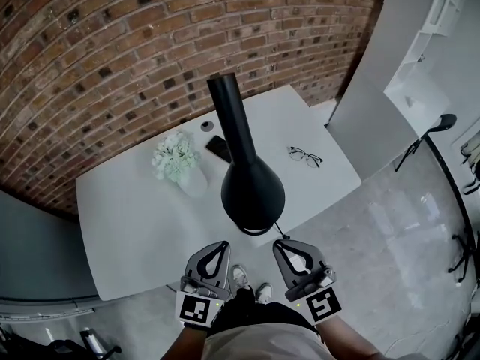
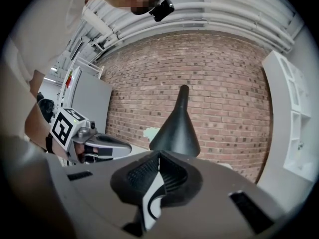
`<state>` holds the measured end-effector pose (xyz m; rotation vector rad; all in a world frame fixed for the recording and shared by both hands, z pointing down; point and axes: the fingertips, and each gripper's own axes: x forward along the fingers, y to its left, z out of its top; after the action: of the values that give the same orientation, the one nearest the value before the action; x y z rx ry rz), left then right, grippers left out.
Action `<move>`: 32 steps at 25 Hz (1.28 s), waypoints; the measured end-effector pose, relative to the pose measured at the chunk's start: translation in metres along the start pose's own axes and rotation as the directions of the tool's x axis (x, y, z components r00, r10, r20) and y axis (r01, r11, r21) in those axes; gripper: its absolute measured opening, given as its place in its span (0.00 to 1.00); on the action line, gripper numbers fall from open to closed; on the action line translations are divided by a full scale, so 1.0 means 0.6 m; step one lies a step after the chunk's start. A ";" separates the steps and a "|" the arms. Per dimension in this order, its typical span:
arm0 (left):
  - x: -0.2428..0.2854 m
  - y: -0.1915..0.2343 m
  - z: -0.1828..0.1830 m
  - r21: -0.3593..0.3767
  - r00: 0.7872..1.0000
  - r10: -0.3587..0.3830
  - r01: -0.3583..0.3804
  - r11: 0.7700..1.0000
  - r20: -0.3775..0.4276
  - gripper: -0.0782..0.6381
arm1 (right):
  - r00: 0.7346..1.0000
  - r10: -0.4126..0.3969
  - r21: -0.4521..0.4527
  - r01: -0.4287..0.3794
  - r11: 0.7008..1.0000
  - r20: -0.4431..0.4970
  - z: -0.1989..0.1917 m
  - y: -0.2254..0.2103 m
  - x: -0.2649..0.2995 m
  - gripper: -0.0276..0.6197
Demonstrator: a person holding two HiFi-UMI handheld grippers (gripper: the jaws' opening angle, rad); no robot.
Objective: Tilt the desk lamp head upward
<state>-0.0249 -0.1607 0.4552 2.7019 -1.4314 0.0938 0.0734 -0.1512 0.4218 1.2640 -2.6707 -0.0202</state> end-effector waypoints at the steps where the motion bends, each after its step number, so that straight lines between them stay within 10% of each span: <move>1: 0.003 0.004 -0.003 0.000 1.000 -0.003 0.003 1.000 0.000 0.12 | 1.000 -0.006 -0.016 0.006 1.000 -0.004 -0.006 -0.001 0.005 0.07; 32: 0.069 0.040 -0.048 0.027 0.990 -0.114 0.116 0.993 -0.084 0.12 | 0.989 -0.112 -0.021 0.115 0.993 0.100 -0.070 -0.048 0.134 0.07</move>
<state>-0.0224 -0.2053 0.4886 2.7635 -1.2599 0.2195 0.0526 -0.2285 0.4732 1.4408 -2.6667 -0.1376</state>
